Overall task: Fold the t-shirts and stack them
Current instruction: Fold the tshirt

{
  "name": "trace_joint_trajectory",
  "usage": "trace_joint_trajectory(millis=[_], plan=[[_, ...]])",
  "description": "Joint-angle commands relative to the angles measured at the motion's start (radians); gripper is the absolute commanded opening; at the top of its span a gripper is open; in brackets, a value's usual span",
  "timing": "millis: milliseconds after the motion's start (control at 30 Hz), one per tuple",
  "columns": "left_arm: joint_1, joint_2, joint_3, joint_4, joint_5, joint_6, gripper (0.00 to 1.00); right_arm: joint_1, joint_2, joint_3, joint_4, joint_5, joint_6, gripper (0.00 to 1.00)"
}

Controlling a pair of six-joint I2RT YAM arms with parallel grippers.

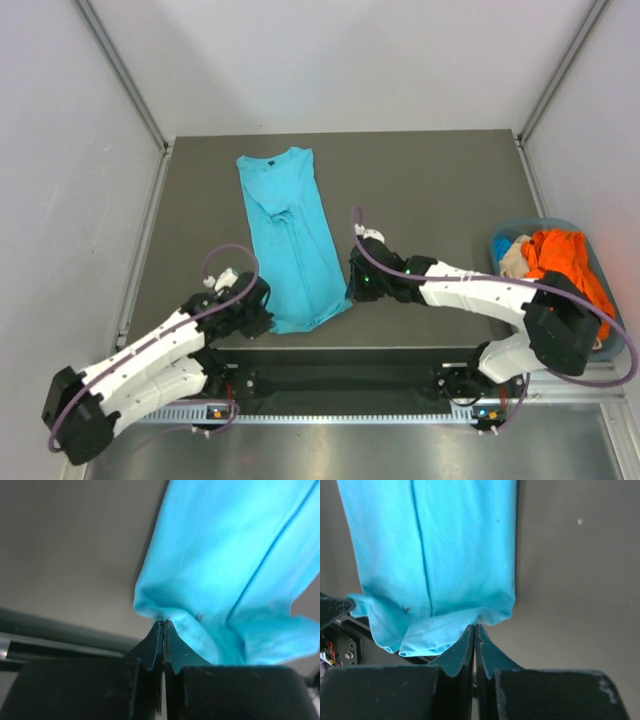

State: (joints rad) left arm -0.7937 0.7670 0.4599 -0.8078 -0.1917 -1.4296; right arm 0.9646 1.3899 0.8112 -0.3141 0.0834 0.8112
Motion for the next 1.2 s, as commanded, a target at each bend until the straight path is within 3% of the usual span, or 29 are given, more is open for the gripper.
trace_joint_trajectory(millis=[0, 167, 567, 900, 1167], plan=[[0.134, 0.116, 0.091, 0.119, 0.078, 0.194, 0.0, -0.038, 0.047, 0.114, -0.017, -0.043, -0.116, 0.0], [0.33, 0.225, 0.216, 0.139, 0.107, 0.348, 0.0, -0.13, 0.147, 0.231, -0.023, -0.115, -0.179, 0.0], [0.579, 0.59, 0.471, 0.196, 0.127, 0.574, 0.0, -0.289, 0.481, 0.664, -0.071, -0.244, -0.356, 0.0], [0.653, 0.84, 0.66, 0.252, 0.217, 0.627, 0.0, -0.359, 0.666, 0.93, -0.172, -0.303, -0.437, 0.0], [0.692, 0.942, 0.74, 0.266, 0.23, 0.632, 0.0, -0.389, 0.793, 1.114, -0.227, -0.33, -0.484, 0.0]])
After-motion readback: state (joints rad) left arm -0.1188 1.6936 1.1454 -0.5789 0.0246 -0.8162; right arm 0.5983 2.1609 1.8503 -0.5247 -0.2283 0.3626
